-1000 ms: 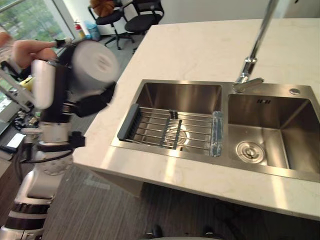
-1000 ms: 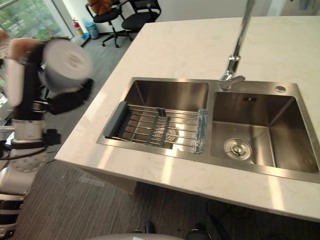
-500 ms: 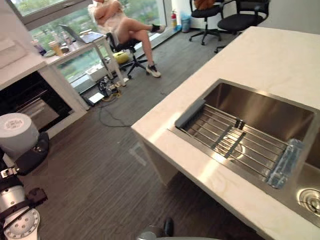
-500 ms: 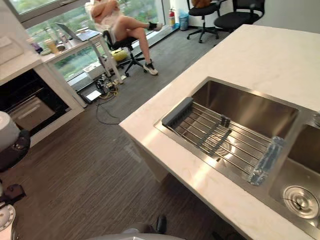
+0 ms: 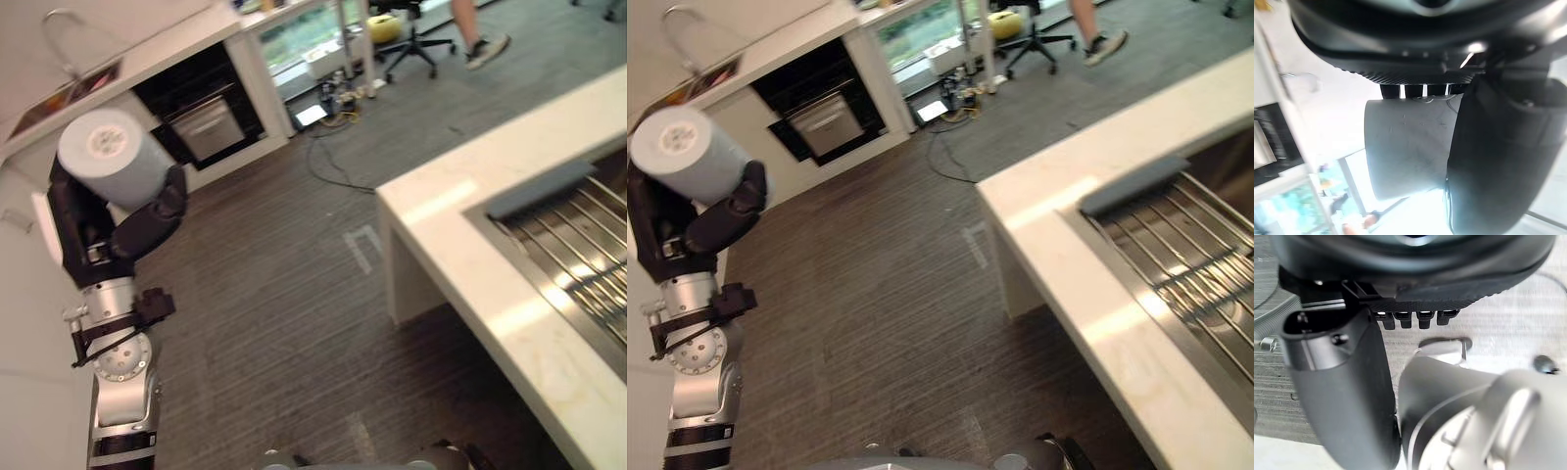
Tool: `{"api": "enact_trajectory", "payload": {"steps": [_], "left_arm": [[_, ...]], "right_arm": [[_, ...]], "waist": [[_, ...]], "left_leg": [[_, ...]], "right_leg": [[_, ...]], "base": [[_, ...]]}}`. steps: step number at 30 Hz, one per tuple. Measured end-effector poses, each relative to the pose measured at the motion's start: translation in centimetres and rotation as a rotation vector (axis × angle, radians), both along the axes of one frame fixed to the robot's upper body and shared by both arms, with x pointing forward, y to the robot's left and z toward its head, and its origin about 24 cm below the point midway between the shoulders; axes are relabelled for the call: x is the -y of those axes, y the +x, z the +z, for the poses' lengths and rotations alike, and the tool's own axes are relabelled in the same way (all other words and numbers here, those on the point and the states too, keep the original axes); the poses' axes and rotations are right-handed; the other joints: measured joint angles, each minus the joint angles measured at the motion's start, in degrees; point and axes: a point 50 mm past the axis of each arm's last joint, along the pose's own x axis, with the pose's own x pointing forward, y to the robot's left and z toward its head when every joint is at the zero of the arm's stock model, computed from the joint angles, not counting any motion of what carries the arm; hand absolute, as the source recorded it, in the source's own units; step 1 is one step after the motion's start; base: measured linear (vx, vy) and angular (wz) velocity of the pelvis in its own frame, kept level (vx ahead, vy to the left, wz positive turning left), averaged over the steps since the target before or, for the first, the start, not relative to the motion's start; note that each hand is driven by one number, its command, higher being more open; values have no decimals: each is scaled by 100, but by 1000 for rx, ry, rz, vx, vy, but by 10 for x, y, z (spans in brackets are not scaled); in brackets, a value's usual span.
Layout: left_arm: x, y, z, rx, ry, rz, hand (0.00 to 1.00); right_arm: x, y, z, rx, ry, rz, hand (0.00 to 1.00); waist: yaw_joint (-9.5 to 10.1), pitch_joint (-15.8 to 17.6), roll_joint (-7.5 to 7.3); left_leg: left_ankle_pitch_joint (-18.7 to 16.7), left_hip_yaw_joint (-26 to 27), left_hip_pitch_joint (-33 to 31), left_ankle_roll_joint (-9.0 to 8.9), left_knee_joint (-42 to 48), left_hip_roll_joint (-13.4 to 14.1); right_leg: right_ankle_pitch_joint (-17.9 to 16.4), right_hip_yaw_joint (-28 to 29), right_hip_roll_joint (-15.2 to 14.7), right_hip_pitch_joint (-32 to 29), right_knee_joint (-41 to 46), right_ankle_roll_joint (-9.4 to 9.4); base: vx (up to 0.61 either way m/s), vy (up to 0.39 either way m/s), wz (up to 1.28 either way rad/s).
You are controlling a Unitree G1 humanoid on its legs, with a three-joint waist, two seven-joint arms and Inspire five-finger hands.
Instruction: Walk over to the sink, pick up the cup, carry it to the dishwasher, place the cup inside the dishwasher, then close the dishwasher door
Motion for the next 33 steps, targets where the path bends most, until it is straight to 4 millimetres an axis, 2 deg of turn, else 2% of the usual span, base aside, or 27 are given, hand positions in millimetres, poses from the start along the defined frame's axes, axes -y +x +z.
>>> {"api": "enact_trajectory", "payload": {"steps": [1,2,3,4,5,6,7,8,9,11,12,13,15,16,20,23,25,29,33], "left_arm": [[2,1,2,-4,19,-13,0],[1,4,2,-35,47,-15,0],[-1,10,-6,-91,72,-14,0],[-3,13,-11,-121,77,-10,0],[-5,20,-24,-180,65,-5,0],[-5,28,-34,-227,28,-13,0],[-3,32,-40,-253,8,-27,0],[-1,38,-52,-309,-18,-43,0],[2,41,-63,-370,-31,-60,0],[8,43,-67,-398,-46,-99,0],[9,45,-63,-387,-47,-119,0],[7,46,-58,-369,-55,-122,0],[6,46,-57,-370,-58,-126,0],[3,46,-56,-371,-53,-120,0],[6,47,-58,-398,-44,-155,0],[9,47,-64,-436,-46,-194,0],[8,43,-72,-473,-71,-224,0],[11,37,-88,-527,-115,-262,0],[14,33,-98,-556,-165,-290,0]], "right_arm": [[1,2,0,6,-4,-6,100],[-1,8,-1,28,-3,-21,100],[-5,7,-2,46,9,-53,100],[-10,6,-3,51,25,-61,100],[-25,3,-7,61,78,-69,100],[-45,1,-12,67,150,-73,100],[-54,0,-14,67,176,-71,100],[-68,-3,-17,61,206,-53,100],[-73,-5,-17,54,206,-26,100],[-69,-5,-16,46,174,51,100],[-64,-2,-14,41,154,109,100],[-59,6,-13,46,139,158,100],[-45,15,-10,55,102,200,100],[-35,29,-8,78,76,230,100],[-22,54,-3,130,45,287,100],[-28,65,-3,175,89,253,100],[-45,68,-8,195,175,191,100],[-66,68,-13,205,266,200,100],[-66,60,-13,187,277,196,100]], "waist": [[64,22,-23],[52,58,-119],[22,25,-203],[-4,4,-221],[-125,-81,-196],[-270,-95,-223],[-289,-89,-223],[-295,-86,-225],[-358,-87,-228],[-395,-116,-281],[-343,-167,-463],[-282,-162,-617],[-202,-194,-579],[-178,-201,-608],[-151,-209,-627],[-153,-228,-640],[-148,-252,-651],[-155,-306,-693],[-235,-397,-743]], "left_leg": [[154,-96,123,-295,-260,-112],[190,-230,189,-125,-450,-402],[151,-534,121,30,-550,-595],[129,-734,55,124,-566,-657],[126,-1285,-253,284,-555,-646],[165,-1945,-534,447,-575,-669],[202,-2232,-616,482,-607,-702],[263,-2769,-687,535,-656,-783],[302,-3270,-674,511,-651,-881],[302,-3867,-646,517,-617,-1017],[294,-4157,-645,506,-617,-1204],[245,-4356,-598,420,-611,-1311],[215,-4222,-566,375,-589,-1186],[182,-4238,-487,325,-602,-1087],[168,-4154,-407,299,-651,-997],[169,-3980,-346,298,-671,-995],[169,-3789,-310,298,-695,-995],[168,-3558,-282,298,-704,-1005],[162,-3209,-170,293,-711,-1005]], "right_leg": [[127,70,-3,17,-50,8],[487,458,-28,56,-223,-169],[859,1328,-11,-107,-300,-645],[945,1890,60,-253,-319,-798],[558,3203,686,-435,-563,-414],[149,4220,1505,-455,-928,-235],[11,4594,1842,-481,-1063,-210],[-200,5119,2333,-604,-1098,-165],[-351,5522,2644,-728,-961,-132],[-410,5945,2805,-970,-917,-56],[16,6048,2670,-1079,-1377,-8],[165,5975,2507,-1075,-1470,58],[209,5785,2620,-813,-1721,6],[238,5693,2715,-638,-1888,-31],[327,5684,2817,-450,-2164,-78],[462,5723,2829,-298,-2439,-49],[628,5844,2840,-215,-2693,-11],[880,6042,2842,-177,-2971,35],[1118,6343,2849,-124,-3221,36]], "base": [[-51,334,62],[-69,315,85],[-60,314,112],[-22,262,176],[42,167,243],[65,115,263],[129,70,265],[146,50,237],[128,37,234],[118,-43,206],[197,-143,188],[169,-141,118],[160,-124,48],[109,-91,19],[47,-32,-3],[21,23,-11],[-1,46,-25],[-44,55,-31],[-106,37,-42]]}}
